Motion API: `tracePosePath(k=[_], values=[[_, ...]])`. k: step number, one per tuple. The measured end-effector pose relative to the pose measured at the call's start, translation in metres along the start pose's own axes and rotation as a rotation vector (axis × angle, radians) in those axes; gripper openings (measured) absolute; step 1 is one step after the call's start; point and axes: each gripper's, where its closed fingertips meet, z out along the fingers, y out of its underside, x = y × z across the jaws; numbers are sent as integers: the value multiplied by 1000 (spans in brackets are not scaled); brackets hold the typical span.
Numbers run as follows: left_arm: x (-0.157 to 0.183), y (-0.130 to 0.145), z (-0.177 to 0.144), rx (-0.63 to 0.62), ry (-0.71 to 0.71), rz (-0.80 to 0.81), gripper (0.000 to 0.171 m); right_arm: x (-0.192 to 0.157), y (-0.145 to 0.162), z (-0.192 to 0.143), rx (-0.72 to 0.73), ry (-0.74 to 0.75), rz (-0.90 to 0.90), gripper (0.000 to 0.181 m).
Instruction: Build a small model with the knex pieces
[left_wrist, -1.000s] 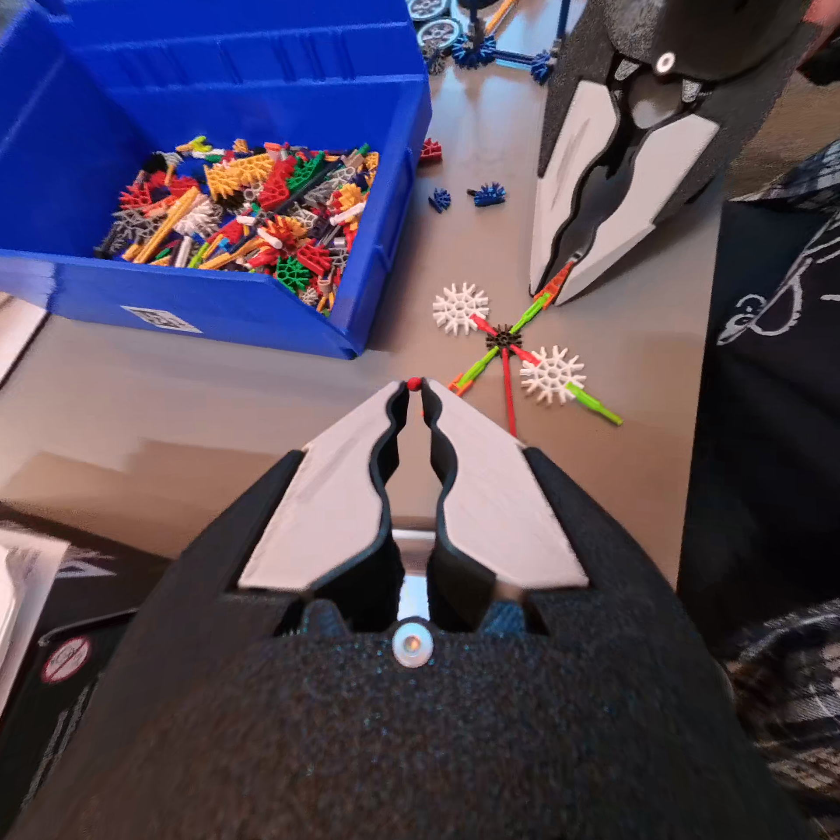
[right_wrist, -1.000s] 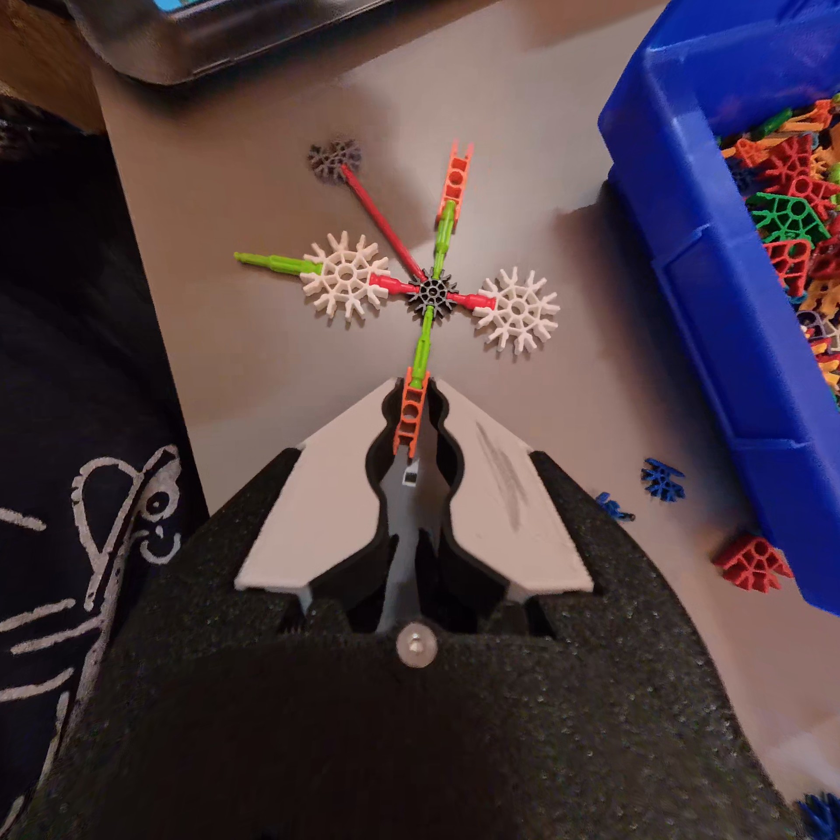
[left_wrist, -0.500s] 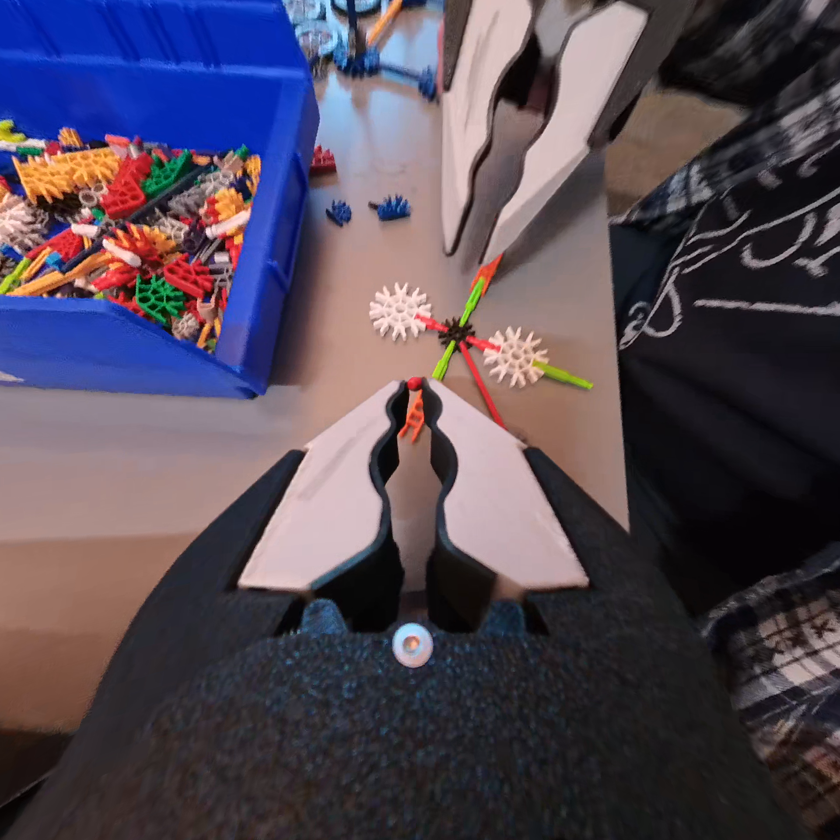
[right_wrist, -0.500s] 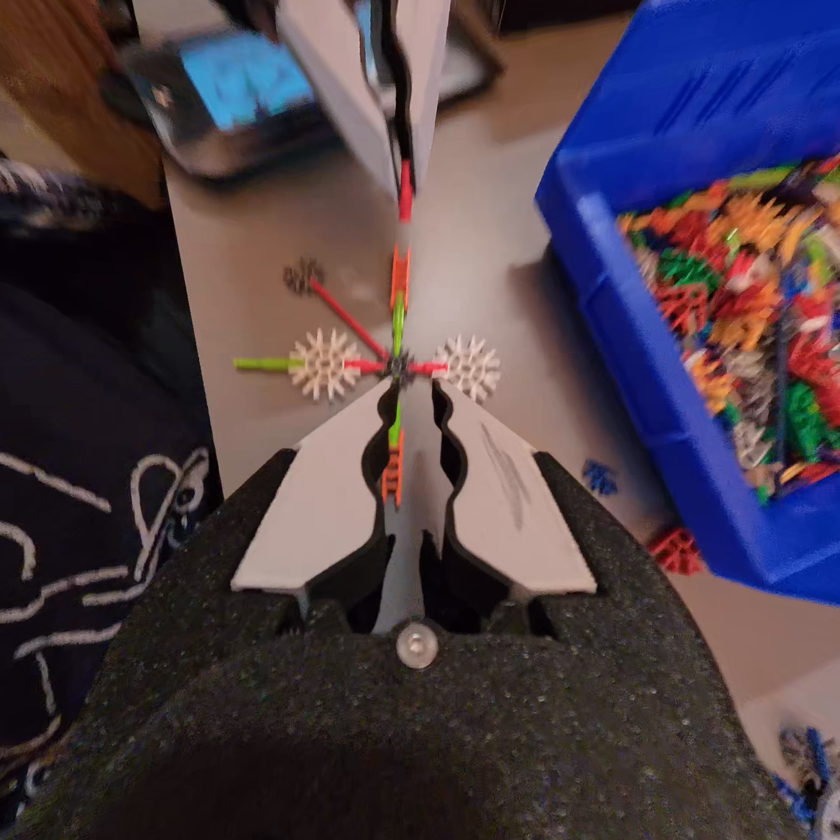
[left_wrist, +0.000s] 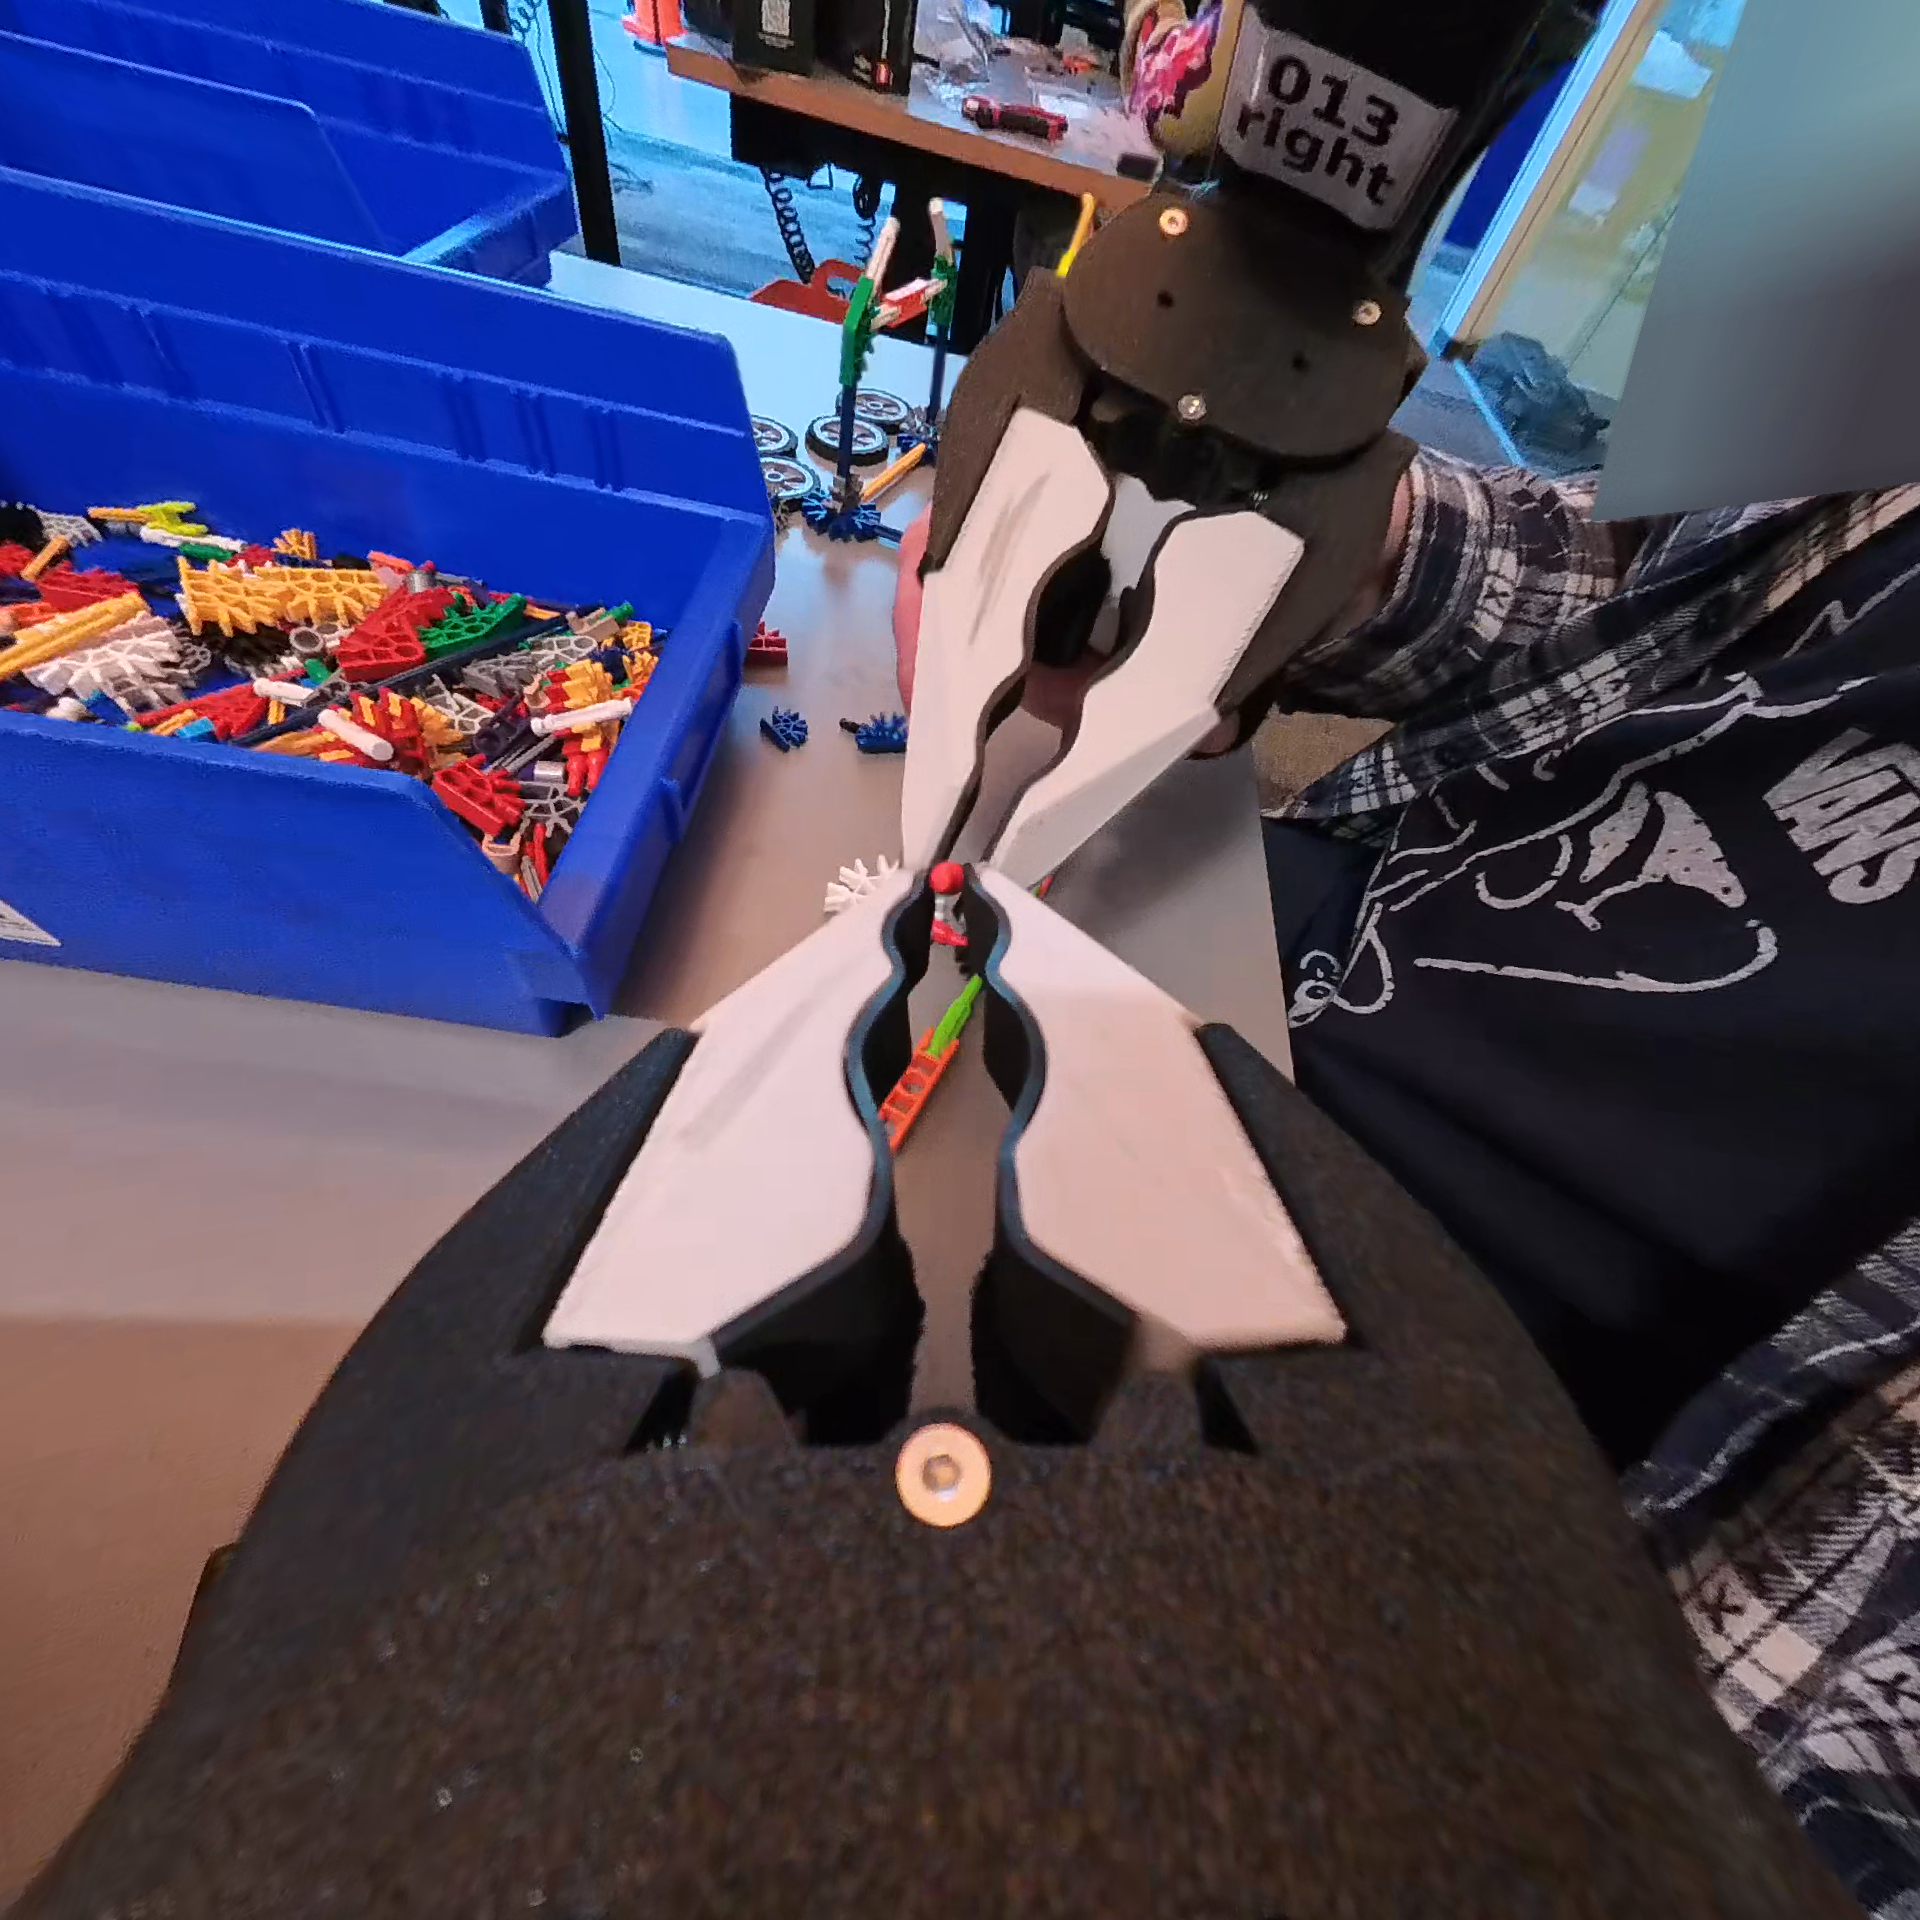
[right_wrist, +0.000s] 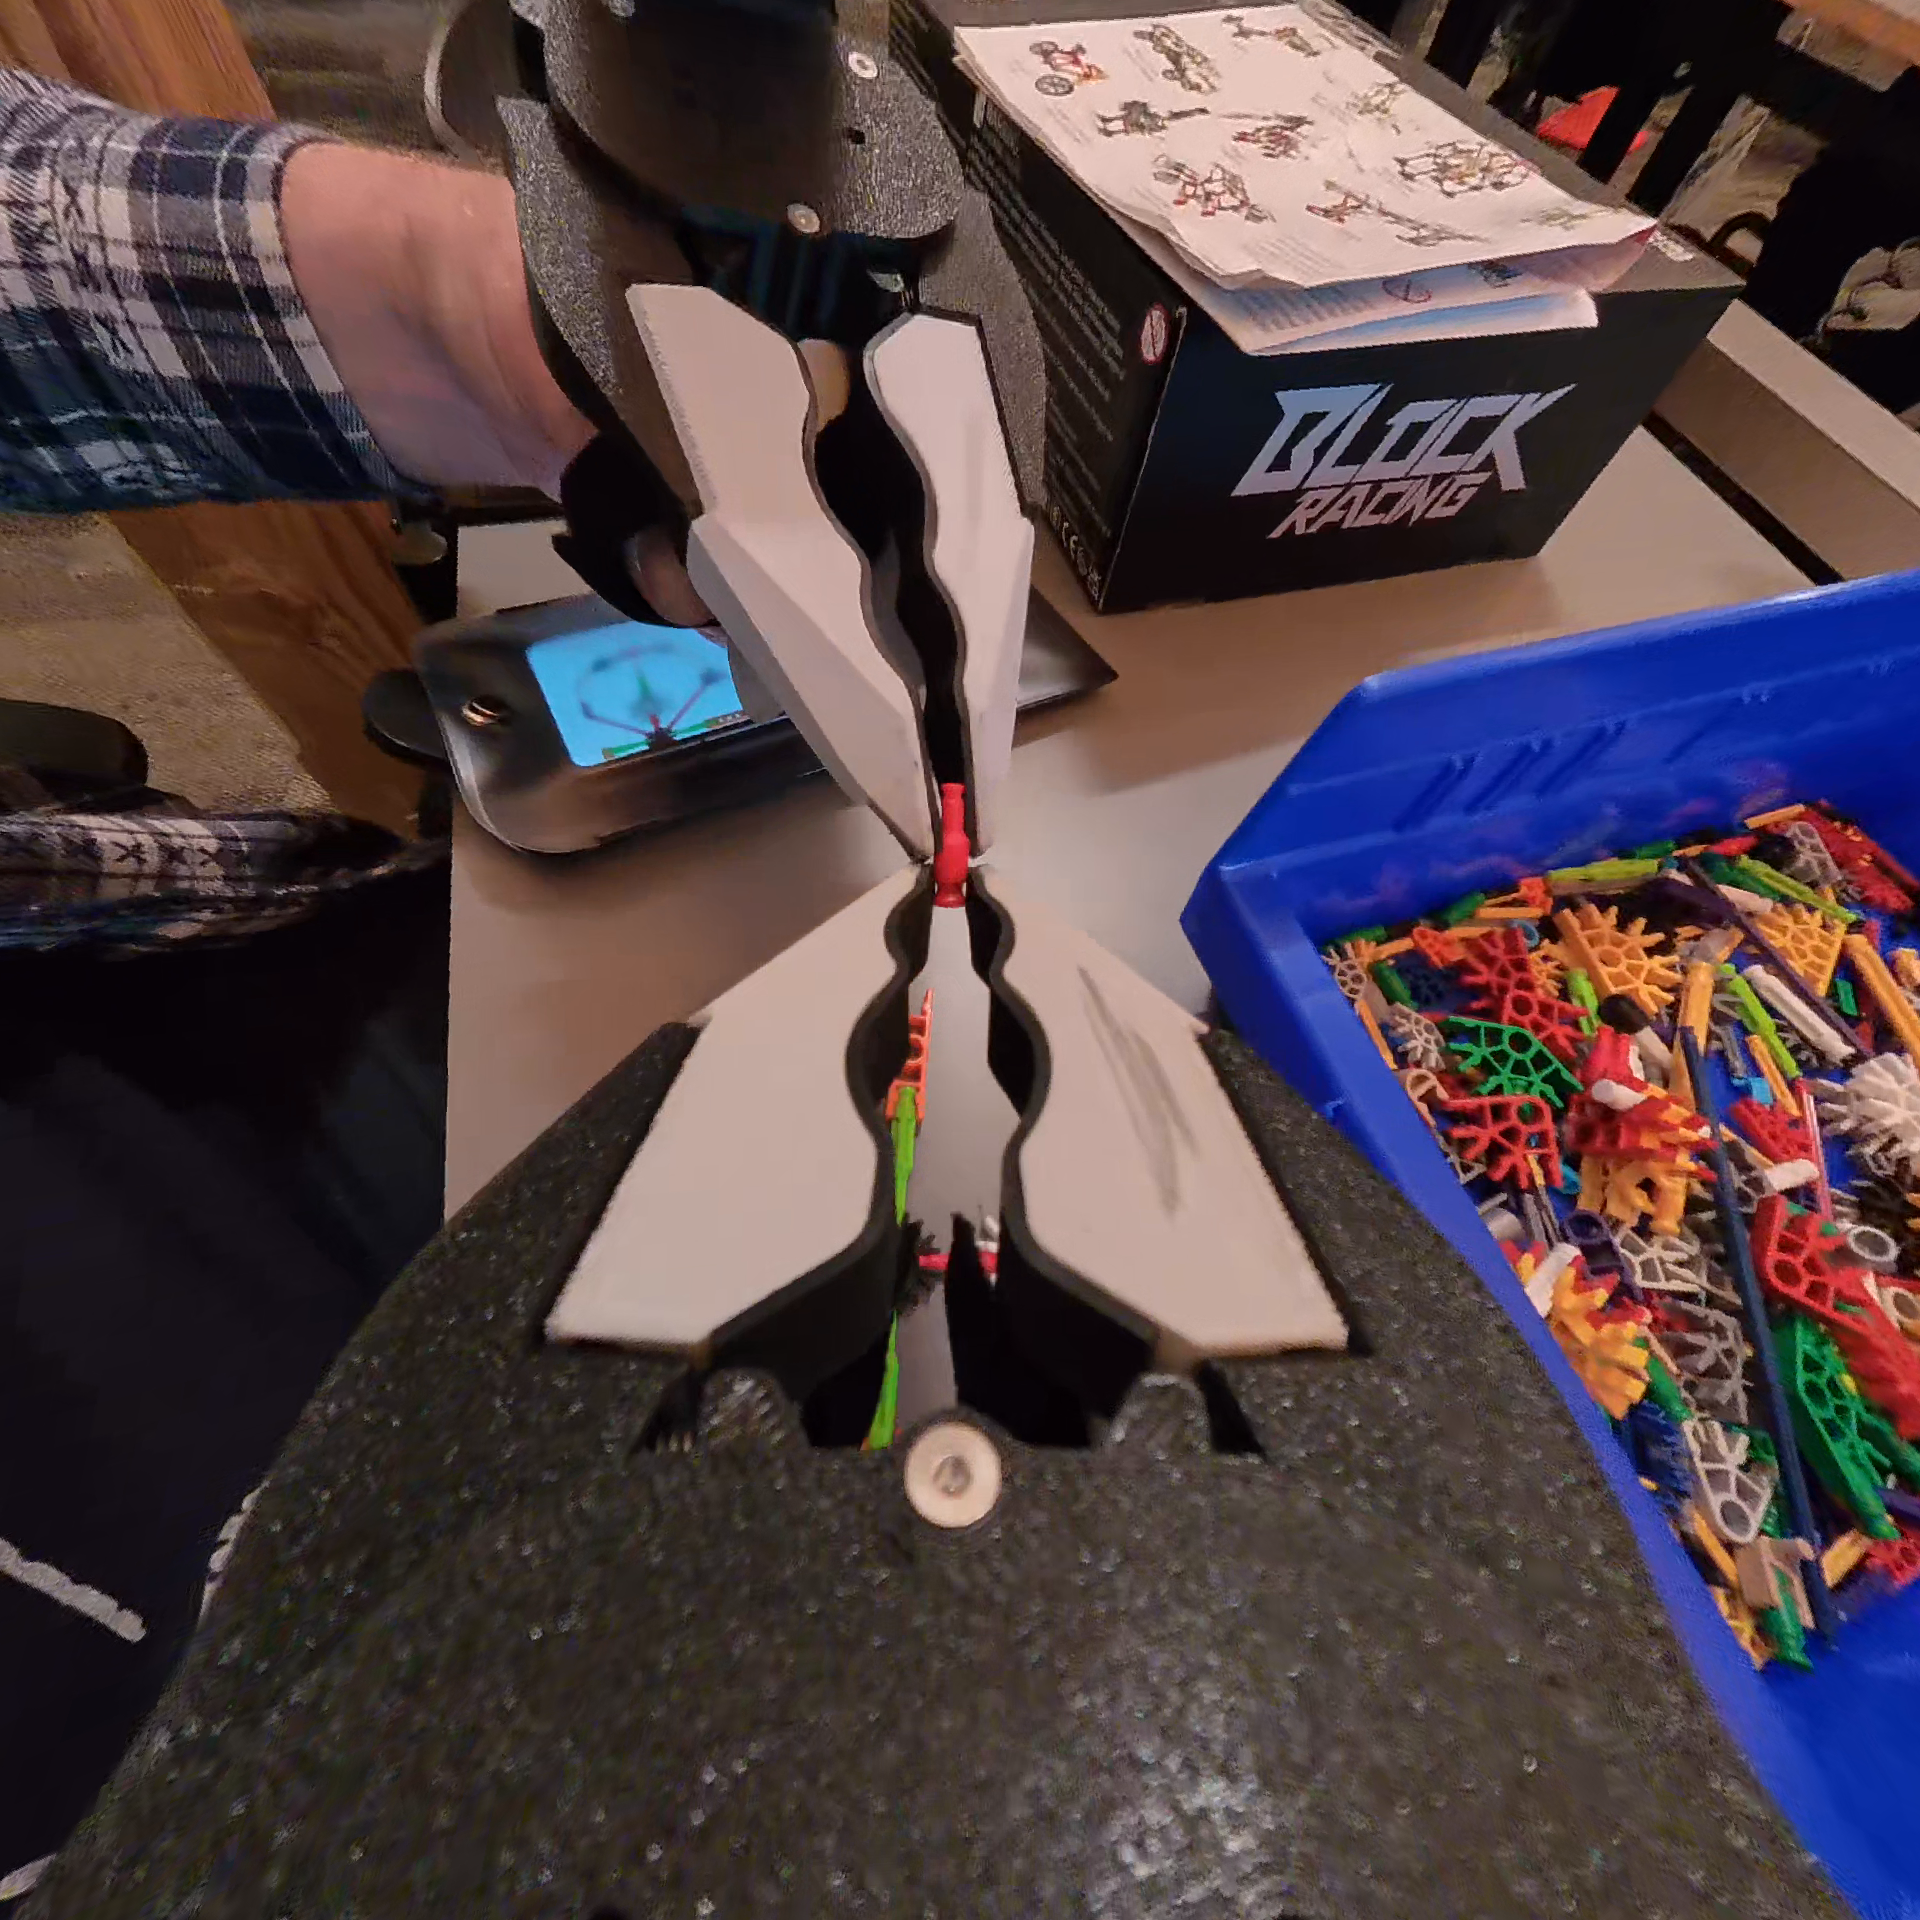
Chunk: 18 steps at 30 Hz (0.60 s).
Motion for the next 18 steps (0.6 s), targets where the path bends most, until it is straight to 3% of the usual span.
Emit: tracePosePath(k=[6, 12, 18], values=[[-6, 4, -2, -34, -54, 53, 7, 3, 5, 1, -70, 25, -44, 4], [-12, 5, -9, -203, -200, 289, 11, 4, 7, 4, -168, 65, -187, 5], [-10, 15, -6, -347, -184, 388, 4, 4, 6, 5, -211, 66, -251, 5]])
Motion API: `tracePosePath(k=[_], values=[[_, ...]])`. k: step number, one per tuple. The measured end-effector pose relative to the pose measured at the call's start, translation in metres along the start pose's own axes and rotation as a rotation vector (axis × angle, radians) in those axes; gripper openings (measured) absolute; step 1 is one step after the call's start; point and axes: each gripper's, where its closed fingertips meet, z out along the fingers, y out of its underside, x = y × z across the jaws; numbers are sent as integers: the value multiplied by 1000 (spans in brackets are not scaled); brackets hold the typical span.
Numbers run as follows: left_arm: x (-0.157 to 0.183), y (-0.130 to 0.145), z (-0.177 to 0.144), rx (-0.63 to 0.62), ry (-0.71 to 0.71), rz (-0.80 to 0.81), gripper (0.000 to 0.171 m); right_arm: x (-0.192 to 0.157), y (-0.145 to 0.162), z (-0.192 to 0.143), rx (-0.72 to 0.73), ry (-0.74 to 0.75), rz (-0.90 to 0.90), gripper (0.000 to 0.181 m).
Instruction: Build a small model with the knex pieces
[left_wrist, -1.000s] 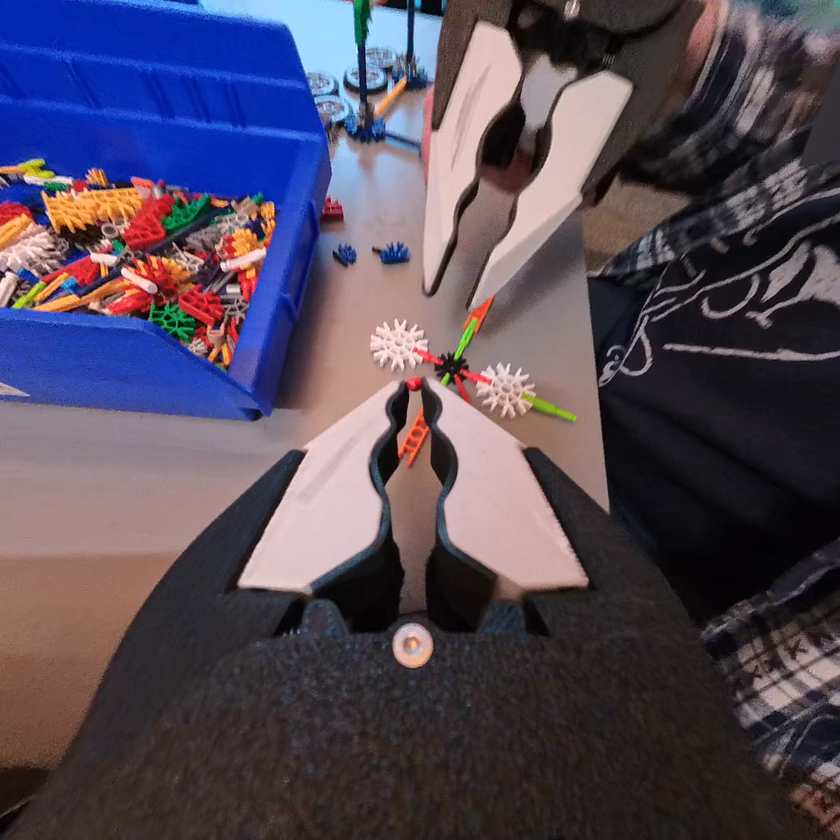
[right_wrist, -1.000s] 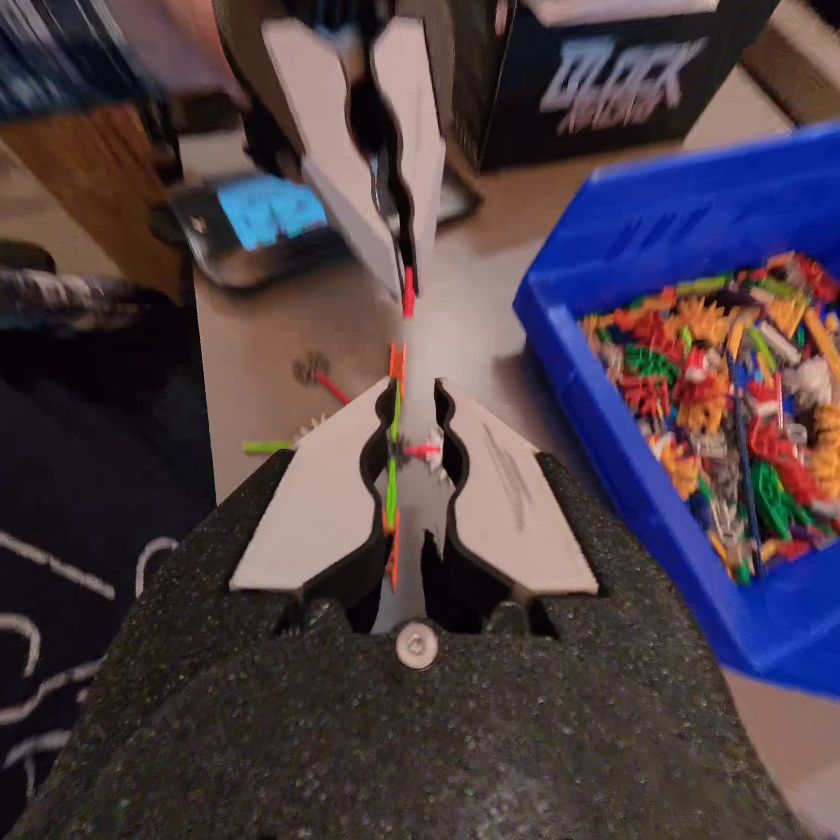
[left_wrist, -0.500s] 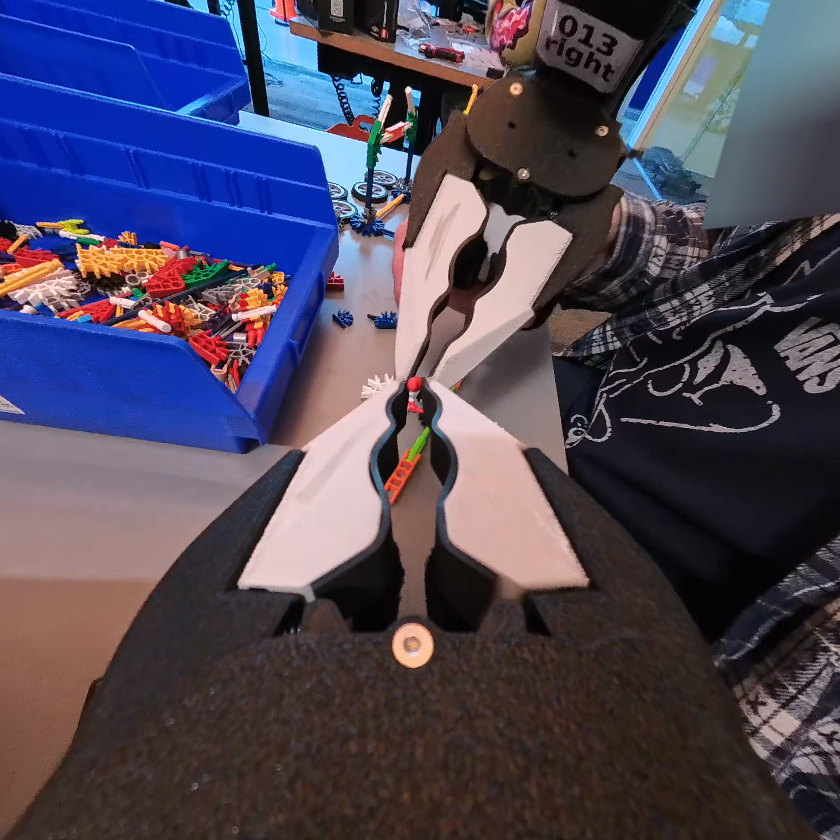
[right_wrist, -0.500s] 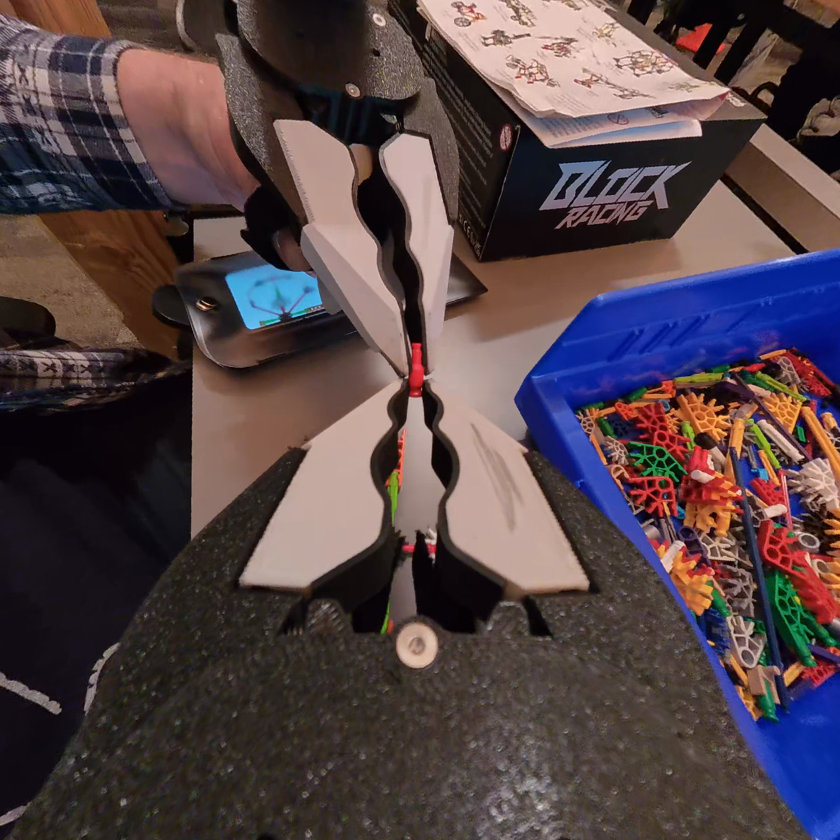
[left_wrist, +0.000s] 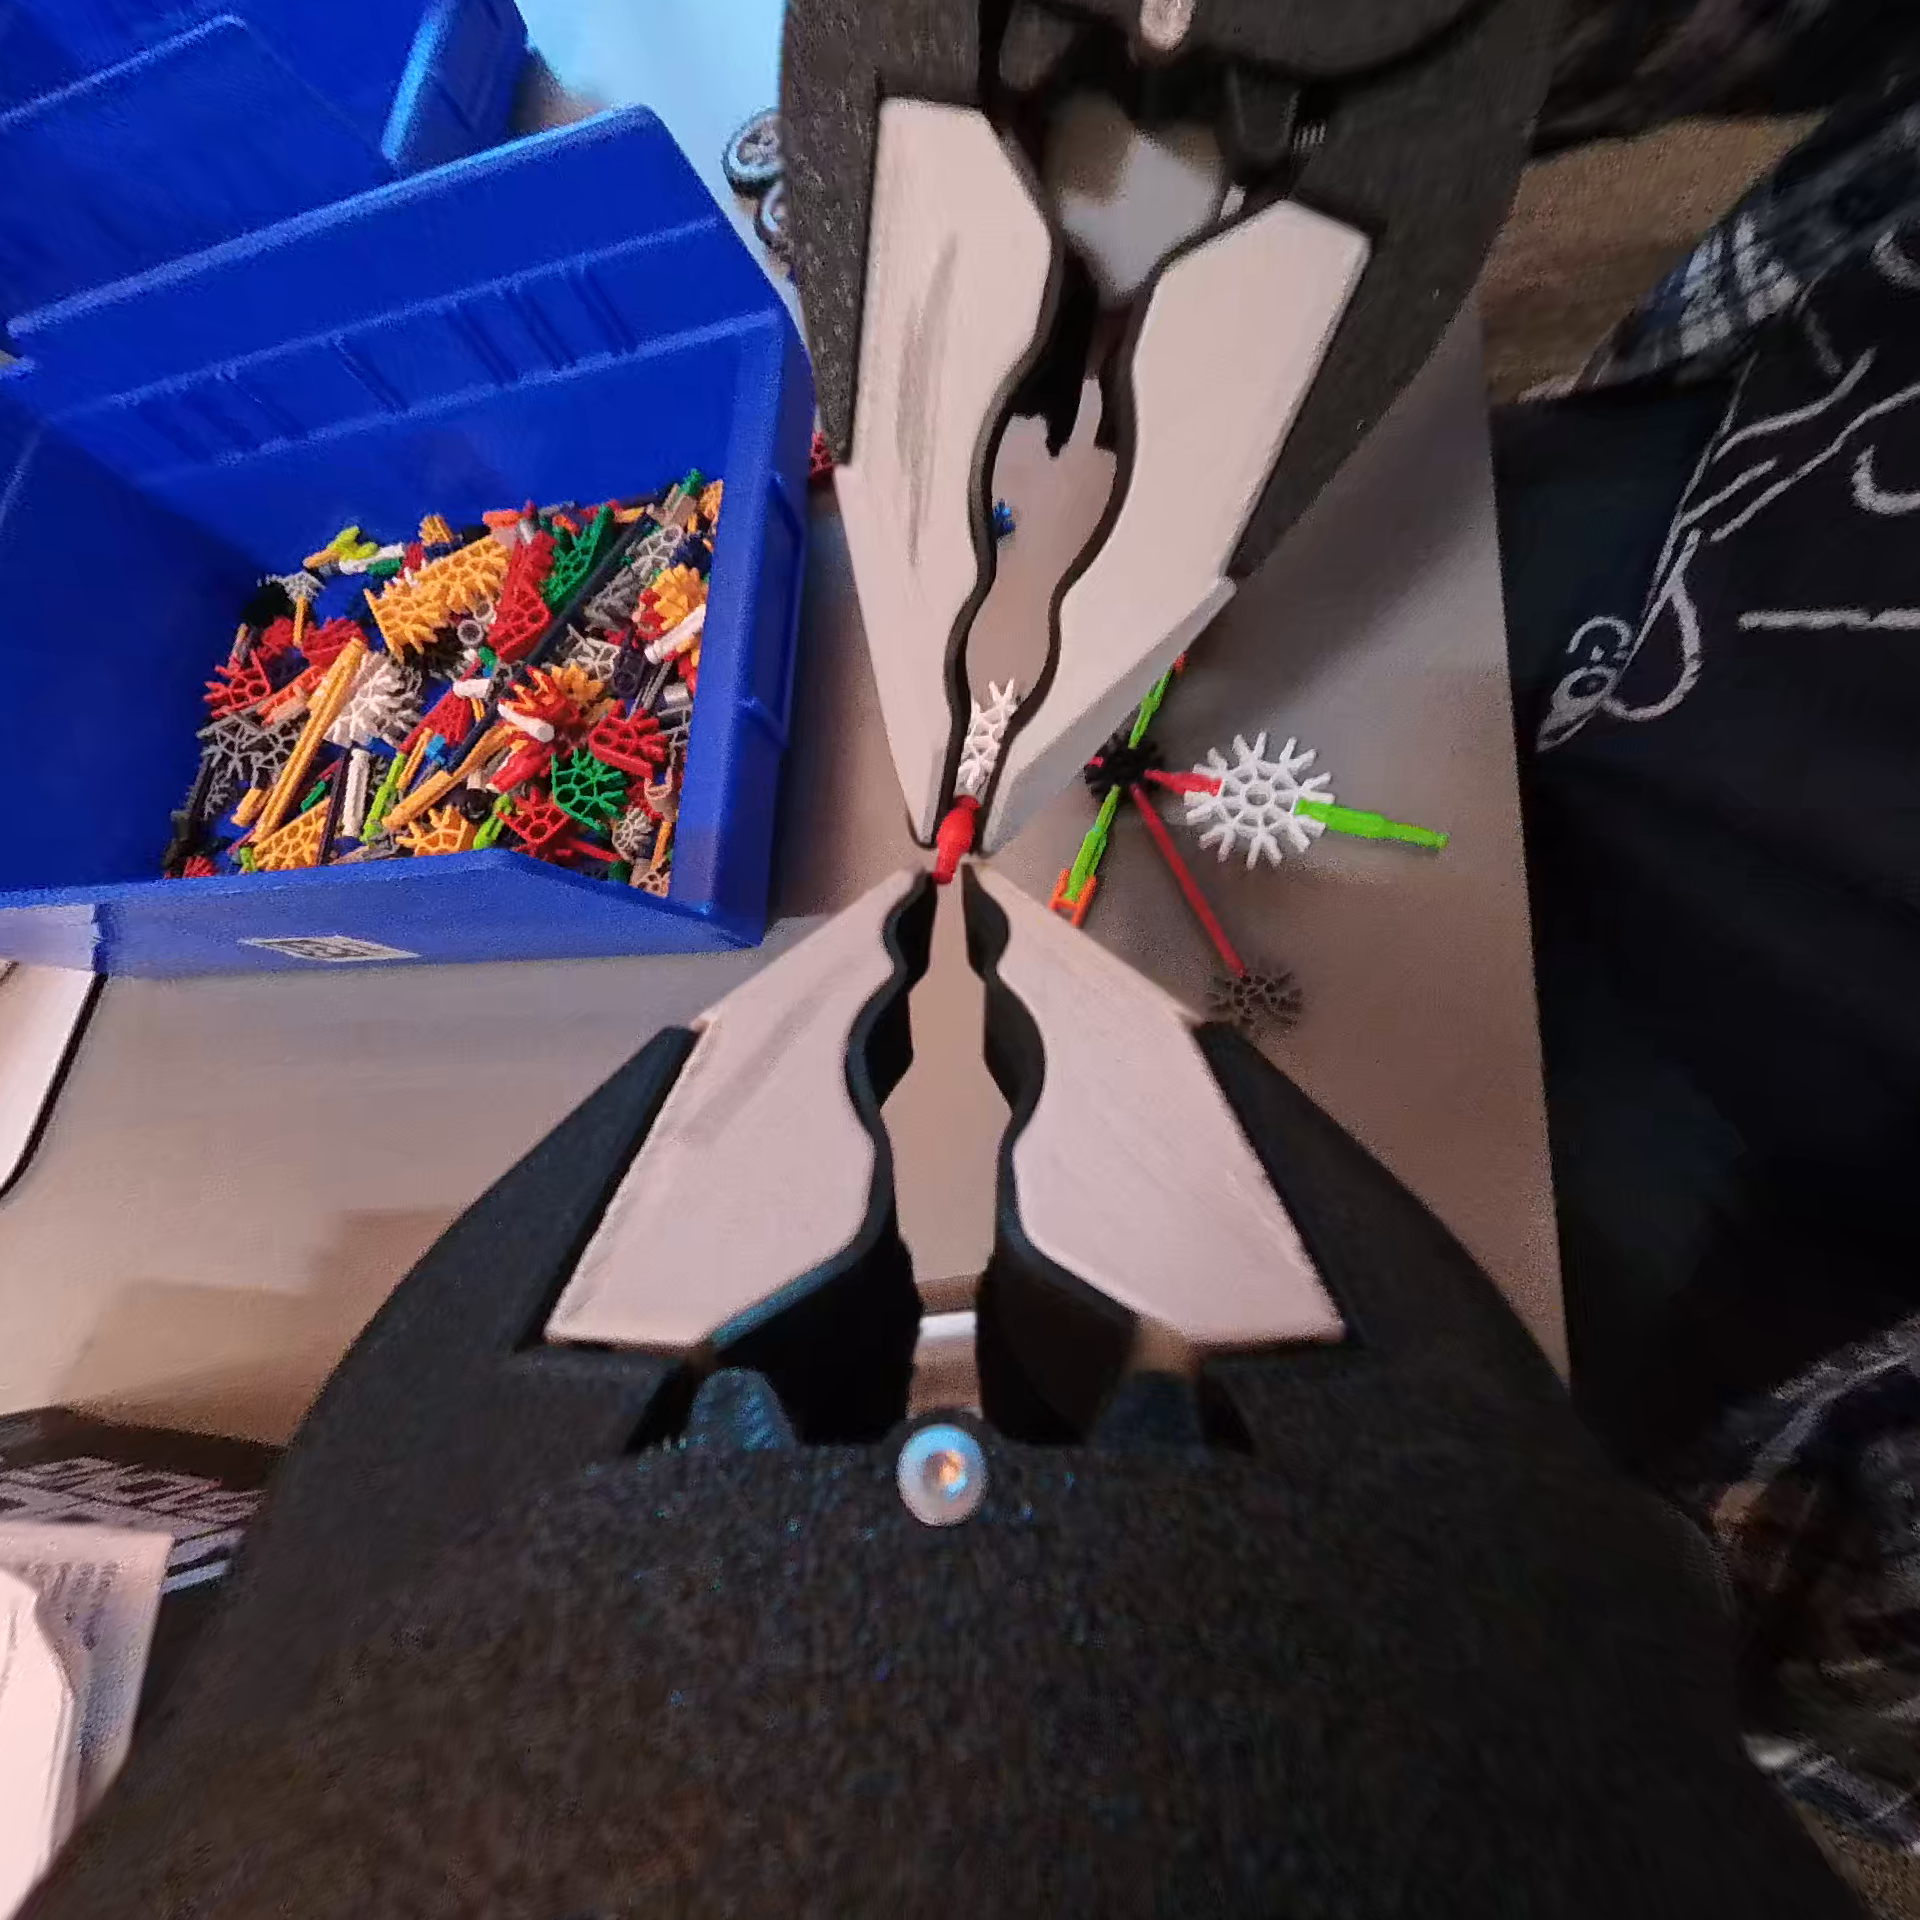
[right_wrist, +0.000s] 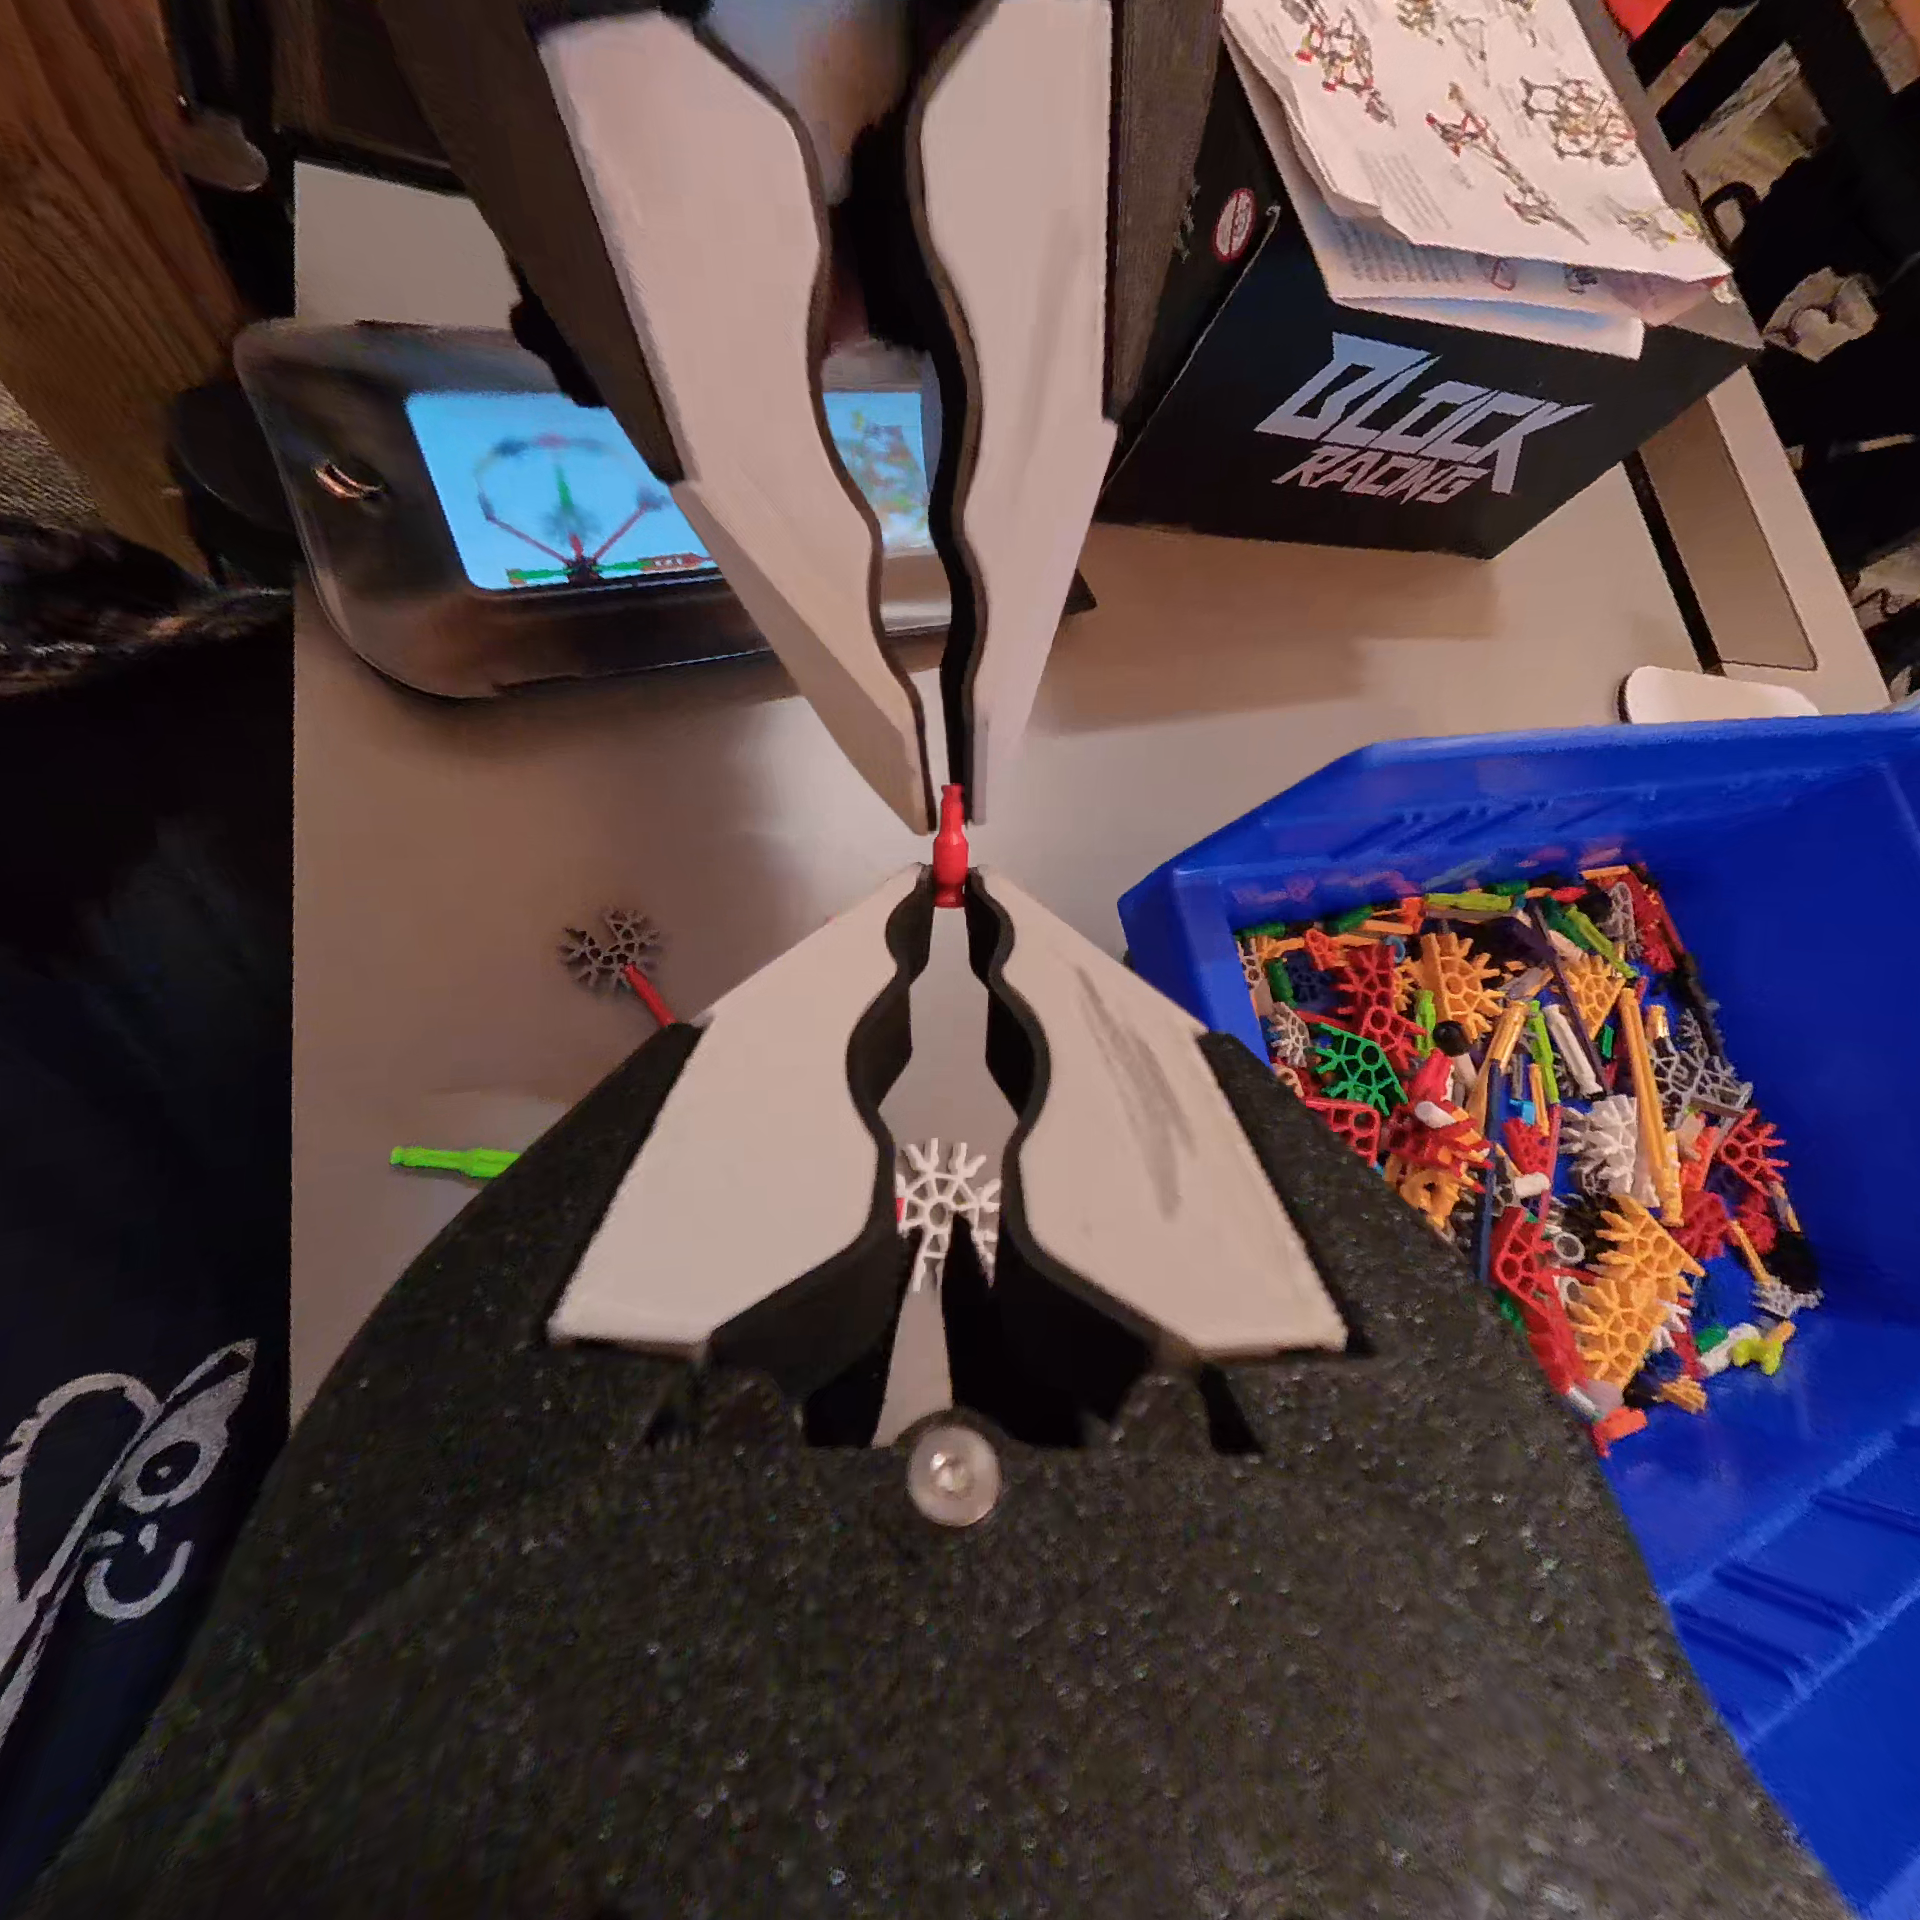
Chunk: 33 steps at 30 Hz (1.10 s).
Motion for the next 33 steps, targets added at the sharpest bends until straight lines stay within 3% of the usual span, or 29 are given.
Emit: tracePosePath(k=[9, 16, 22, 33], values=[[-16, -2, -11, -25, 3, 7, 2, 14, -14, 2, 2, -24, -19, 5], [-23, -2, -18, -44, -23, 18, 11, 20, -19, 9, -21, -53, -25, 5], [-22, 0, -16, -42, -11, 24, 3, 17, -17, 12, -34, -83, -25, 5], [-22, -3, -15, -46, -30, 43, 11, 20, -10, 12, -59, -101, -12, 5]])
